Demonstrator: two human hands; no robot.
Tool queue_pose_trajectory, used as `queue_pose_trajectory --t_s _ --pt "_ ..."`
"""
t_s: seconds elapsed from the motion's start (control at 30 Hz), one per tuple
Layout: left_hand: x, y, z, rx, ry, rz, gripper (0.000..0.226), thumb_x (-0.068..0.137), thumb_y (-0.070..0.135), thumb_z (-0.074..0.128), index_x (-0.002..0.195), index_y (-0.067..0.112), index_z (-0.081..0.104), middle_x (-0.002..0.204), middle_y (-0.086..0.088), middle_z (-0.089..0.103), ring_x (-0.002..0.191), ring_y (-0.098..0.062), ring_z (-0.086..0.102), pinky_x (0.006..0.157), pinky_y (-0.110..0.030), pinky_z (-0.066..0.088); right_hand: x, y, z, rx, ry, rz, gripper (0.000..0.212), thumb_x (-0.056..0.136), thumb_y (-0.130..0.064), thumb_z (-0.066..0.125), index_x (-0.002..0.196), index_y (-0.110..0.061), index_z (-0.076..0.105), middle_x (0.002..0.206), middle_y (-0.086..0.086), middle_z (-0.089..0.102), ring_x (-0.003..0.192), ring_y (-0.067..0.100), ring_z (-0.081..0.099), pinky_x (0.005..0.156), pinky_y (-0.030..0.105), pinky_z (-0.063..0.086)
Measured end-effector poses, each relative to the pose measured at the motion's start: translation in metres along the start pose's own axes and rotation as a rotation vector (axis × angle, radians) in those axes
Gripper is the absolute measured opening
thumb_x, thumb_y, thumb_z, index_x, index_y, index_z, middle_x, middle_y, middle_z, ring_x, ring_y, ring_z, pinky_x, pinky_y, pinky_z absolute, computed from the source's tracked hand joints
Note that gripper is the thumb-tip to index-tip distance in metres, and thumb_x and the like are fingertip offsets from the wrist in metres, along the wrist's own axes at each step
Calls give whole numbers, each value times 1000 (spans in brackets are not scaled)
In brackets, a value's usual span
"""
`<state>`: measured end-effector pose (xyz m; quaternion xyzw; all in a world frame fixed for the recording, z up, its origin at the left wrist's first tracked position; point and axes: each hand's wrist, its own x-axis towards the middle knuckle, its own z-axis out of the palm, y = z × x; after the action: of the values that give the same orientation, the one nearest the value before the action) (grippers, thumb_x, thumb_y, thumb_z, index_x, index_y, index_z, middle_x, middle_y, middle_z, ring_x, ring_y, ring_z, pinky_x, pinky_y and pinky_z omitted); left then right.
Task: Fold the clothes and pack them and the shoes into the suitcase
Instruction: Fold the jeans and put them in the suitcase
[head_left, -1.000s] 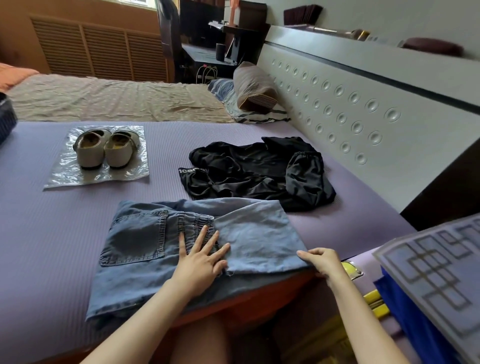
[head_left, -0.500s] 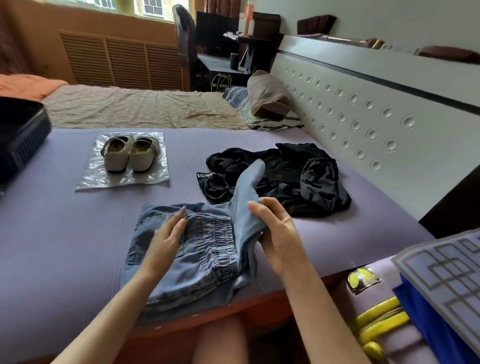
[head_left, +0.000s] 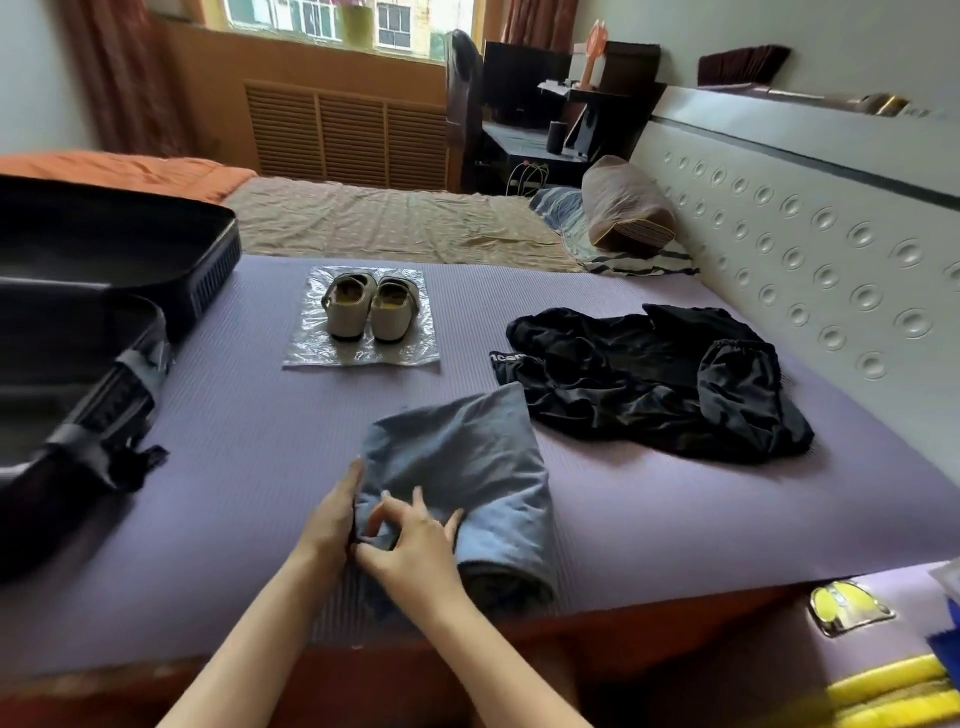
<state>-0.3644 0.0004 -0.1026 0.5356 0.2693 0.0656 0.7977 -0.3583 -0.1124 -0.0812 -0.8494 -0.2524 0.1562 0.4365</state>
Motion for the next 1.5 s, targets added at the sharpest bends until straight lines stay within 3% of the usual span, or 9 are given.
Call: queue_pose_trajectory --t_s 0.17,0.3,0.47,0.57,0.9,1.13,1.27,1.4,1.5 --pt "15 3 -11 219 -7 143 33 93 -2 50 125 4 53 101 -10 66 89 -19 64 72 -22 55 -4 1 1 -283 -111 -29 47 85 -40 58 128 -24 49 159 -4 11 146 19 -10 109 58 -20" --pt "27 2 -22 237 39 124 50 84 -6 61 130 10 53 87 -12 72 90 -28 65 89 -45 52 -3 1 -37 -411 -140 -28 67 87 -54 54 146 -29 34 160 -5 -4 146 19 -10 115 53 -7" --pt "33 1 -16 240 63 175 51 79 -8 66 120 20 57 68 9 71 63 -2 65 67 -21 56 -1 30 -61 -868 -124 16 124 45 -88 -12 152 -27 2 157 2 -19 143 25 -22 114 49 -14" --pt "38 1 -12 288 96 215 45 80 -5 67 121 12 62 77 4 72 71 -11 67 76 -36 56 -3 44 -53 -929 -117 21 128 38 -86 -34 150 -28 -11 154 3 -27 138 26 -33 107 51 -22" --pt "47 17 12 822 58 554 64 90 11 60 145 19 31 154 -12 23 143 -24 21 112 -32 17 3 45 -82 -837 -47 165 111 51 -91 -2 146 -36 -20 147 -3 -41 135 31 -37 109 66 -6" --pt "66 -12 8 1459 -41 254 62 98 52 25 144 39 -14 153 -3 -28 141 -20 -25 112 -52 -11 6 65 -79 -799 -110 237 103 62 -89 11 144 -38 -25 142 -7 -48 134 30 -39 112 64 6" --pt "67 -5 15 1451 64 478 72 82 71 3 140 34 -17 144 1 -43 128 -12 -46 103 -43 -31 12 67 -97 -614 -79 220 99 64 -87 18 144 -43 -21 143 -13 -45 137 24 -35 114 59 1" --pt "70 -5 20 1589 -27 484 101 45 82 -34 136 39 -25 140 6 -46 131 -13 -42 105 -47 -27 21 78 -104 -592 -28 220 97 66 -86 19 142 -44 -24 143 -16 -45 139 23 -33 115 57 -2" --pt "78 -16 20 1567 -79 351 97 52 85 -19 140 43 -19 150 9 -32 142 -16 -22 110 -58 -11 22 89 -95 -593 -33 229 98 67 -86 21 141 -44 -27 139 -19 -49 139 23 -32 116 56 -1"
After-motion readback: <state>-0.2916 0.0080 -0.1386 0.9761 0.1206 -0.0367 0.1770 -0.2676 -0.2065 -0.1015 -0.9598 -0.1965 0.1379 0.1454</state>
